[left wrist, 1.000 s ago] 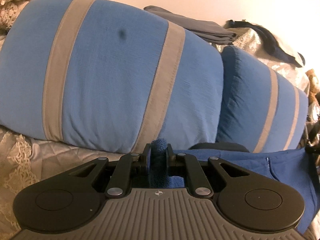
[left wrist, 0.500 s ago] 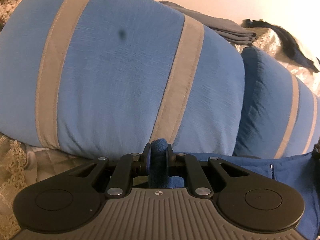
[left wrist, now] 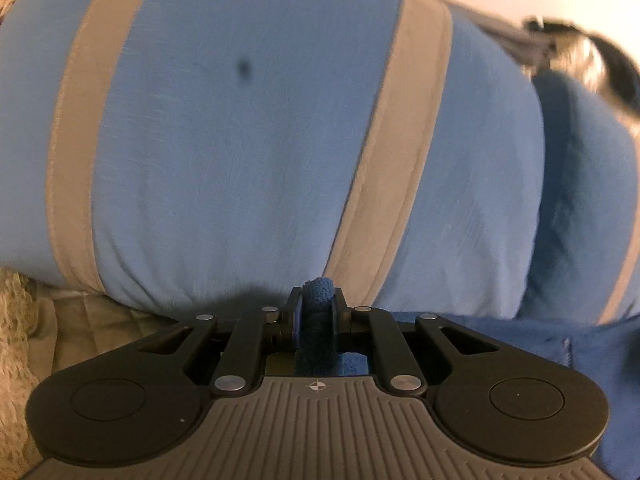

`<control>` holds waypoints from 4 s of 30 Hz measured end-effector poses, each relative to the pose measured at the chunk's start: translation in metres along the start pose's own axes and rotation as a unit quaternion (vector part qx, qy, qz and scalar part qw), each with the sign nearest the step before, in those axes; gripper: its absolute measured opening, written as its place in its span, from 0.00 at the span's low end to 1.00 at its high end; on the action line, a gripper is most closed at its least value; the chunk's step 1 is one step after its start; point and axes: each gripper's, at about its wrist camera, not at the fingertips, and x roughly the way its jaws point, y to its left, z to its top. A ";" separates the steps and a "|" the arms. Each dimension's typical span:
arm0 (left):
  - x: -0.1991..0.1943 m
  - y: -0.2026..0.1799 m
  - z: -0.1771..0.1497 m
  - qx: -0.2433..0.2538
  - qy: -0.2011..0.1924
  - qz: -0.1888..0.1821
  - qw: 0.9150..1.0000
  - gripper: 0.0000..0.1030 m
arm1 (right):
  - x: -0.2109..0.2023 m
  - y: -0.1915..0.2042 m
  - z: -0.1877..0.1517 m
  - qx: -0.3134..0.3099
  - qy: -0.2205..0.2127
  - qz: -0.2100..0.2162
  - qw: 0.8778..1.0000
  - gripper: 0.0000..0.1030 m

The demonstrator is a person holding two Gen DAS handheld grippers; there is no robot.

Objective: Fold clothes

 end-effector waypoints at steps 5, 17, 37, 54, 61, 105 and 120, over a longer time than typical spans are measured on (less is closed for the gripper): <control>0.012 -0.010 -0.009 0.009 0.009 0.035 0.999 0.14 | 0.016 0.009 -0.006 -0.017 0.014 -0.028 0.999 0.13; -0.018 -0.042 0.008 0.021 0.005 0.093 0.995 0.66 | 0.006 0.046 -0.007 -0.001 0.021 -0.087 0.996 1.00; -0.018 -0.125 -0.036 0.075 0.034 0.016 0.996 0.75 | 0.002 0.138 -0.056 -0.101 0.004 -0.042 0.994 1.00; 0.050 -0.125 -0.079 0.062 0.084 -0.017 0.994 1.00 | 0.079 0.114 -0.080 -0.048 0.071 -0.054 0.995 0.99; 0.051 -0.127 -0.080 0.070 0.082 -0.012 0.994 1.00 | 0.081 0.119 -0.086 -0.061 0.064 -0.065 0.994 0.99; -0.020 -0.075 -0.113 0.123 0.054 0.043 0.990 1.00 | 0.067 0.169 -0.102 -0.082 0.057 -0.097 0.990 0.99; -0.018 -0.071 -0.112 0.119 0.056 0.037 0.991 1.00 | -0.012 0.111 -0.081 -0.044 0.084 -0.056 0.994 0.99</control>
